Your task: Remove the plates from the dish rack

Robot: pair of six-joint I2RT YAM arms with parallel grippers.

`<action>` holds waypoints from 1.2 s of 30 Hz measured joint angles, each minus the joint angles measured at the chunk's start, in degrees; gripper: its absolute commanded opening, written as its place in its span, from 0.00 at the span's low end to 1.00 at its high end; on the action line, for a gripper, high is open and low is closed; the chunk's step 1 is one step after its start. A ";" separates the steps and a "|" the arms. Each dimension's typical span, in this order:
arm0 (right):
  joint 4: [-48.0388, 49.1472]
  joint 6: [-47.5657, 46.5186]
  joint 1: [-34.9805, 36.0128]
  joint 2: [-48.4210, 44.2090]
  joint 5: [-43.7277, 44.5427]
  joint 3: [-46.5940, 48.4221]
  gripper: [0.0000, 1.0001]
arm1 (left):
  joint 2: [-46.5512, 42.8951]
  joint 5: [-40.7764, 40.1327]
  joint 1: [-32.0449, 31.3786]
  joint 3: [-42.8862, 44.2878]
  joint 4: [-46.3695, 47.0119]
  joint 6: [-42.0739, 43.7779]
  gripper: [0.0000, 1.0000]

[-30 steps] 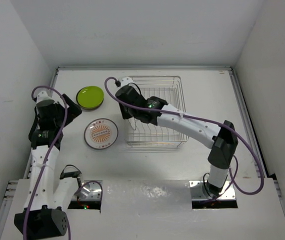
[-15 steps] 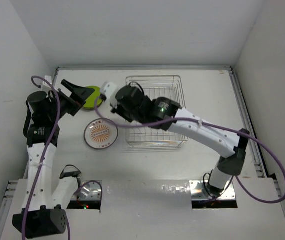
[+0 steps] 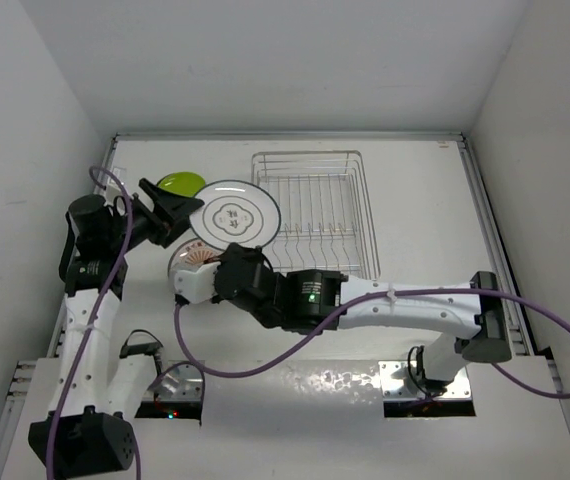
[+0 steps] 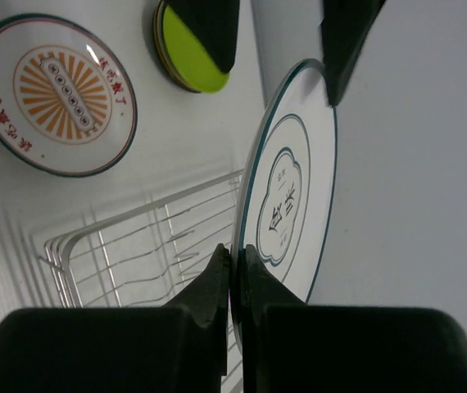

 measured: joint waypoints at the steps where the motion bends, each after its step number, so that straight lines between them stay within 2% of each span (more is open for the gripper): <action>1: 1.27 -1.44 0.61 0.44 0.76 0.48 0.00 | 0.15 0.09 0.00 -0.59 -0.28 0.50 0.77; 4: 2.29 -3.78 1.75 3.32 1.77 3.65 0.00 | 0.28 0.46 0.00 -2.32 -0.11 0.90 0.54; 5: 2.27 -4.26 1.84 4.81 1.55 4.94 0.00 | 0.35 0.68 0.00 -3.02 0.31 0.98 0.20; 6: 2.25 -4.61 1.90 6.14 1.25 5.77 0.00 | 0.57 0.90 0.00 -3.37 0.46 0.61 0.06; 7: 1.97 -4.87 1.95 7.28 0.72 6.23 0.00 | 0.90 1.07 0.00 -3.58 0.90 0.87 0.00; 8: 1.29 -5.29 2.08 8.24 0.09 6.25 0.00 | 1.27 0.66 -0.04 -3.74 1.03 0.98 0.00; 11: 1.42 -4.31 2.25 10.40 0.44 6.14 0.82 | 2.14 -1.42 -0.04 -4.44 0.28 2.69 0.00; 12: 1.90 -3.96 2.25 10.36 0.92 6.10 0.99 | 2.14 -2.86 -0.07 -4.96 -0.37 3.28 0.00; 16: 5.16 -1.97 1.95 8.22 3.78 5.05 0.99 | 0.28 -15.04 -0.09 -7.41 -3.93 5.53 0.00; 22: 5.27 7.65 0.63 -1.20 6.43 0.24 0.99 | -2.71 -33.99 -0.09 -14.21 -5.38 5.92 0.00; 28: 5.27 15.19 -0.22 -13.09 7.15 -5.07 0.99 | 2.10 -41.75 -0.09 -19.41 -3.96 5.92 0.00; 29: 5.20 15.96 -0.22 -14.34 7.21 -5.66 0.99 | 3.04 -42.07 -0.09 -20.09 -3.30 5.92 0.07; 32: 5.03 17.62 -0.22 -15.98 7.45 -6.78 0.99 | 4.35 -42.21 -0.09 -21.79 -1.79 6.03 0.36; 33: 4.74 18.05 -0.22 -16.04 7.52 -7.02 0.99 | 4.42 -42.01 -0.09 -22.14 -1.29 6.03 0.55; 34: 4.35 18.47 -0.22 -15.96 7.54 -7.26 0.99 | 4.42 -41.83 -0.09 -22.29 -0.74 6.14 0.69; 36: 3.17 19.58 -0.22 -15.69 7.80 -7.65 0.99 | 4.39 -41.75 -0.09 -22.32 0.09 6.19 0.78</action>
